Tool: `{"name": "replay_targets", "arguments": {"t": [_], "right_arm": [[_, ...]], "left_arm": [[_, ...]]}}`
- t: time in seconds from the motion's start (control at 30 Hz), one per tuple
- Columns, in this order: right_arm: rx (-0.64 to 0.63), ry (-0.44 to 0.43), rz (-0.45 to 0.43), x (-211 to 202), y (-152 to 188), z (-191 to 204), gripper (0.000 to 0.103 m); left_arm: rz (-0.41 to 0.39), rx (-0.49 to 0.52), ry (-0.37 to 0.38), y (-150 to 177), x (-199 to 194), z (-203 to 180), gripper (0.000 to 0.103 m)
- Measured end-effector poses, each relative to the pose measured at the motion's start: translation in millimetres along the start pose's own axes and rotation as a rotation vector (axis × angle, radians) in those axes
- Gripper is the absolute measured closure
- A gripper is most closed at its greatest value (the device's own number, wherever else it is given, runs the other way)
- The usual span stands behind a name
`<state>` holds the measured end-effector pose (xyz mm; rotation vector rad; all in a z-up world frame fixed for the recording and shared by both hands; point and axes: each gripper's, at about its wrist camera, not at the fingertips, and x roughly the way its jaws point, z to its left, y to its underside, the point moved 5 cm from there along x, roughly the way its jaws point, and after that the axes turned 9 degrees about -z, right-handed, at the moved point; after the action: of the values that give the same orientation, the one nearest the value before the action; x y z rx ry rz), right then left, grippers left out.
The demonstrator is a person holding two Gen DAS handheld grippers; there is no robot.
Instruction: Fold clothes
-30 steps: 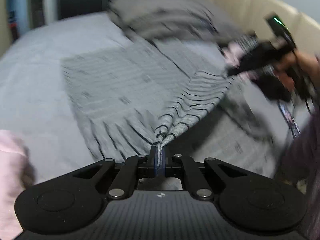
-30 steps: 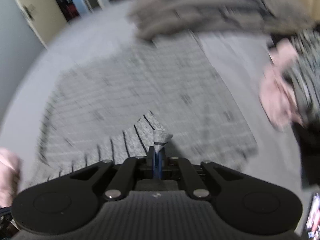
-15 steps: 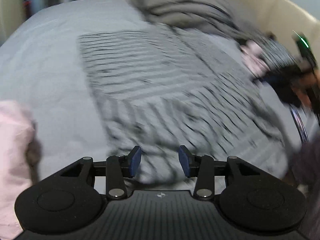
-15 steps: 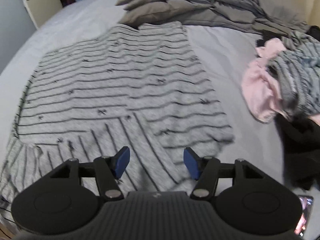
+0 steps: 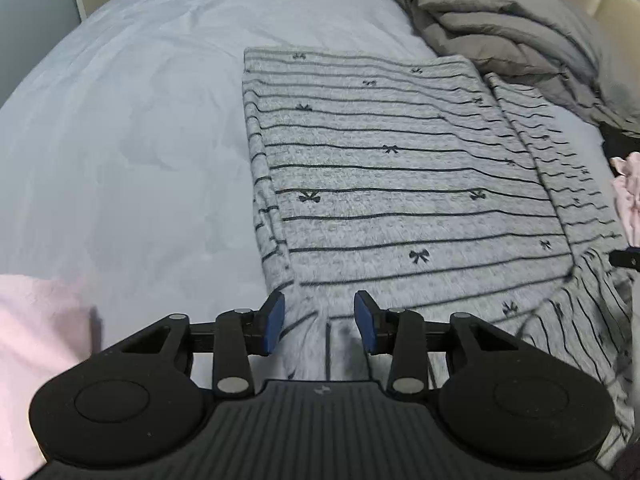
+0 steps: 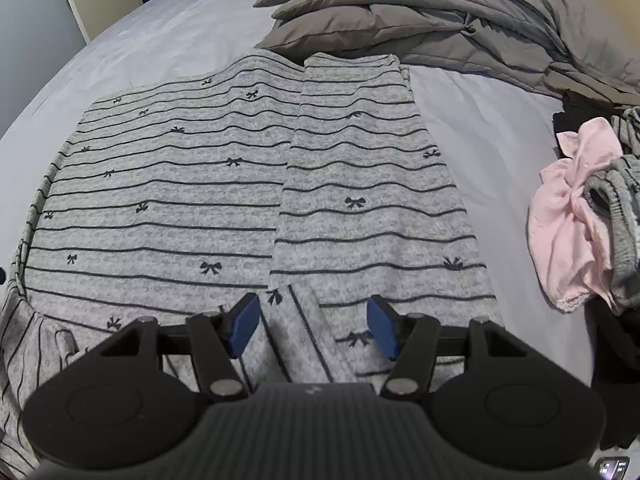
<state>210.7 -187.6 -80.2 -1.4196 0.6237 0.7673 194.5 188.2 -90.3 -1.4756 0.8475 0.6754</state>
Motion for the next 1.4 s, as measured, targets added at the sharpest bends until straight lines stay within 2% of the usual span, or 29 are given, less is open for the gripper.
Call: {"name": "replay_targets", "arguments": {"t": [0.13,0.2,0.3,0.43,0.47,0.5,0.53,0.57,0.63,0.73,0.87,0.97,1.13,1.23,1.27,1.3,1.4], "right_arm": [[0.017,-0.018,0.014,11.0,-2.1,-3.4,0.041],[0.019,-0.025,0.02,15.4,-2.7,-5.2,0.041],[0.033,-0.053,0.023,21.5,-4.2,-5.7,0.042],[0.082,-0.077,0.059,32.5,-5.8,-4.5,0.049],[0.093,-0.085,0.078,34.8,-3.9,-3.6,0.051],[0.102,-0.09,0.102,36.8,-0.6,-2.3,0.062],[0.111,-0.094,0.127,38.0,3.3,-1.1,0.08],[0.121,-0.104,0.135,37.9,6.0,-0.2,0.09],[0.138,-0.133,0.121,35.2,7.7,1.3,0.095],[0.119,-0.119,0.059,22.8,-1.5,4.4,0.096],[0.069,-0.082,-0.033,-2.1,-30.1,15.0,0.096],[0.008,-0.059,-0.106,-15.3,-64.6,29.4,0.096],[-0.1,-0.009,-0.21,-21.0,-126.3,58.0,0.096],[-0.147,-0.008,-0.256,-15.6,-158.9,81.2,0.096],[-0.171,-0.011,-0.268,-12.9,-168.5,90.8,0.096],[-0.202,-0.012,-0.278,-9.4,-177.1,102.2,0.096],[-0.293,-0.035,-0.311,5.5,-203.1,140.7,0.096]], "left_arm": [[0.039,0.009,-0.054,-6.9,24.5,-4.8,0.079],[0.051,0.015,-0.068,-3.8,29.3,-2.3,0.089],[0.063,0.017,-0.078,-0.2,33.7,2.1,0.093],[0.053,-0.005,-0.064,0.2,28.7,9.2,0.095],[0.05,-0.012,-0.061,0.4,26.8,11.5,0.096],[0.048,-0.022,-0.057,0.0,25.1,14.9,0.096],[0.045,-0.031,-0.053,-0.4,23.4,18.4,0.096],[0.043,-0.041,-0.049,-0.8,21.6,21.8,0.096],[0.039,-0.07,-0.033,-1.2,17.8,29.0,0.096],[0.028,-0.107,-0.011,-1.9,14.1,41.1,0.096],[0.017,-0.167,0.023,-2.0,8.4,57.2,0.097],[0.012,-0.233,0.054,-0.8,7.5,72.3,0.097],[0.006,-0.371,0.117,2.7,5.8,99.5,0.097],[-0.006,-0.424,0.137,3.7,3.9,111.5,0.097],[-0.007,-0.44,0.141,4.2,4.2,115.1,0.098],[-0.008,-0.455,0.142,4.8,4.4,118.8,0.103],[-0.032,-0.456,0.062,6.8,-0.4,135.9,0.103]]}}
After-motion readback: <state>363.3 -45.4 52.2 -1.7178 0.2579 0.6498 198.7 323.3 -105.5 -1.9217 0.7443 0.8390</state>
